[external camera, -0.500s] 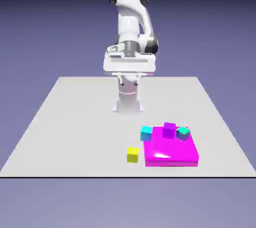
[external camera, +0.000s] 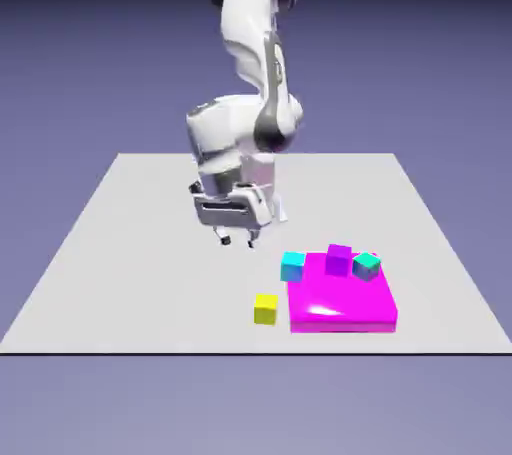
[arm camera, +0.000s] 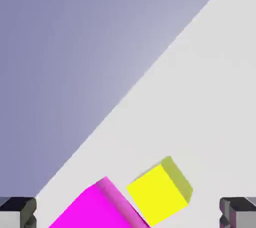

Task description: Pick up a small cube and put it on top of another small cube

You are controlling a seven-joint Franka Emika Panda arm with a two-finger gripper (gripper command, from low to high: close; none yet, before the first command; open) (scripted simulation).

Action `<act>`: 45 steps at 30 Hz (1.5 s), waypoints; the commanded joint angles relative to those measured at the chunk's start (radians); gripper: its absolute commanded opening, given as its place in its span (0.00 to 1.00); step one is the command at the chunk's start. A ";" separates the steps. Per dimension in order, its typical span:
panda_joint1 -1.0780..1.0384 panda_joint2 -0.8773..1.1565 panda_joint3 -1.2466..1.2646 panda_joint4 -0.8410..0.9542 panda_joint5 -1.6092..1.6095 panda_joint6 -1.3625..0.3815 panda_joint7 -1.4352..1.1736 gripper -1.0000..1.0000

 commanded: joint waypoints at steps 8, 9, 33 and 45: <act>-0.016 0.256 -0.051 0.100 0.348 -0.231 0.156 0.50; -0.019 0.288 -0.057 0.113 0.391 -0.260 0.175 0.50; -0.028 0.052 0.161 0.022 0.498 -0.403 0.360 0.00; -0.105 -0.103 0.476 -0.123 0.472 -0.330 0.465 0.00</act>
